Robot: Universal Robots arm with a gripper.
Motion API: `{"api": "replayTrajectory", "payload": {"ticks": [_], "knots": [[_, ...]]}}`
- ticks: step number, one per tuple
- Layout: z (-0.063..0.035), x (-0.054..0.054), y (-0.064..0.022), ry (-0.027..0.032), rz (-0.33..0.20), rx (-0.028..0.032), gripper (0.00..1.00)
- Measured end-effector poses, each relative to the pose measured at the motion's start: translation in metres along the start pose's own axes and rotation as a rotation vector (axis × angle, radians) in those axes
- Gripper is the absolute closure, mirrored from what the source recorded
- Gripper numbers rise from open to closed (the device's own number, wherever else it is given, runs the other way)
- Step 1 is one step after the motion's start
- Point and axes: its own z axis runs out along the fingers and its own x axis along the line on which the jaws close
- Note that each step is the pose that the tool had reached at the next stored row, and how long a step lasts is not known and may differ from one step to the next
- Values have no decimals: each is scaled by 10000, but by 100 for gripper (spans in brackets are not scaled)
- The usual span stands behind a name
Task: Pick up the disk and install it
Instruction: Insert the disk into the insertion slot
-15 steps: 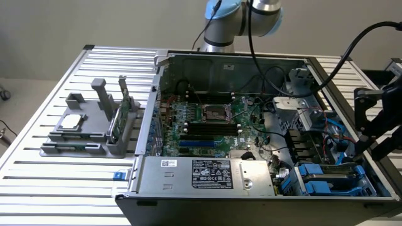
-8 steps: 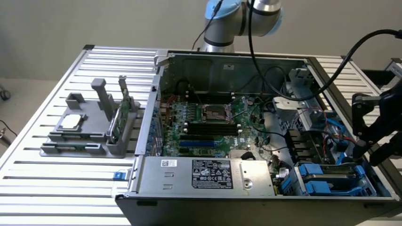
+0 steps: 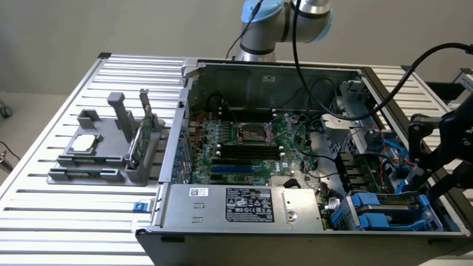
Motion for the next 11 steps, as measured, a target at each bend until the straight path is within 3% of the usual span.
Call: {"api": "replayTrajectory", "payload": {"ticks": [11], "knots": [[94, -1, 5, 111, 1904, -29, 69]]}}
